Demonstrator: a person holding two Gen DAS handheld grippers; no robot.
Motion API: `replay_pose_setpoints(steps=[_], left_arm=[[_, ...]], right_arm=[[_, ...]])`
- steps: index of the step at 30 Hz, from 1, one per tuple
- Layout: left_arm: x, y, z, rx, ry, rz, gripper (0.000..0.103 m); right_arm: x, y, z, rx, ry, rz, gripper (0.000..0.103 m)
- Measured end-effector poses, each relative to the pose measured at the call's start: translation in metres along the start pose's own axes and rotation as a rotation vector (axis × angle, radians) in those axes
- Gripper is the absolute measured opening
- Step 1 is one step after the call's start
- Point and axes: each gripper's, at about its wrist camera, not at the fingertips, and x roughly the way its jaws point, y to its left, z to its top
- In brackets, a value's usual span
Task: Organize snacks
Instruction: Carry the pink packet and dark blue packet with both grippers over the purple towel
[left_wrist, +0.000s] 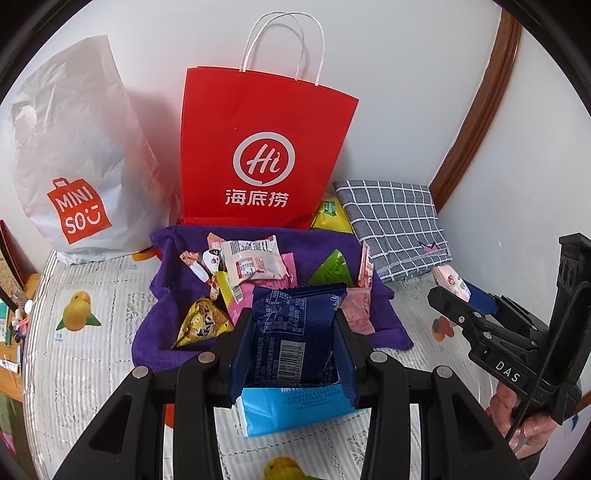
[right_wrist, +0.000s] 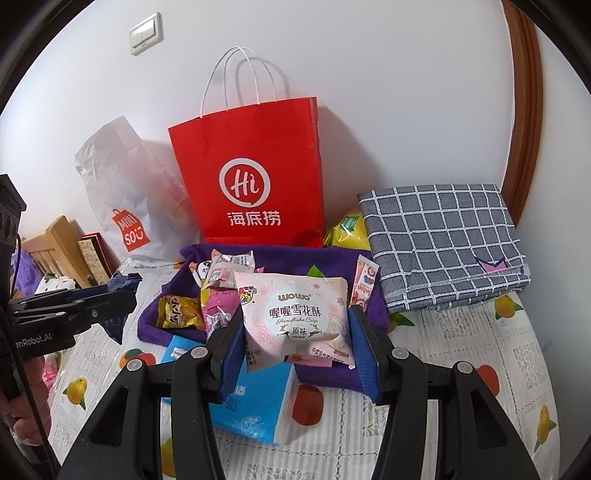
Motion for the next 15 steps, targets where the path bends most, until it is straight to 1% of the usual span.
replay_pose_setpoints(steps=[6,15], left_arm=[[0.007,0.009,0.009,-0.015,-0.001,0.004,0.038],[0.015,0.035,0.024,-0.061,-0.007,0.021,0.038]], right_arm=[[0.011,-0.007,0.007,-0.001,0.0,-0.007,0.052],[0.025,-0.018,0.019,0.003,-0.006,-0.024,0.052]])
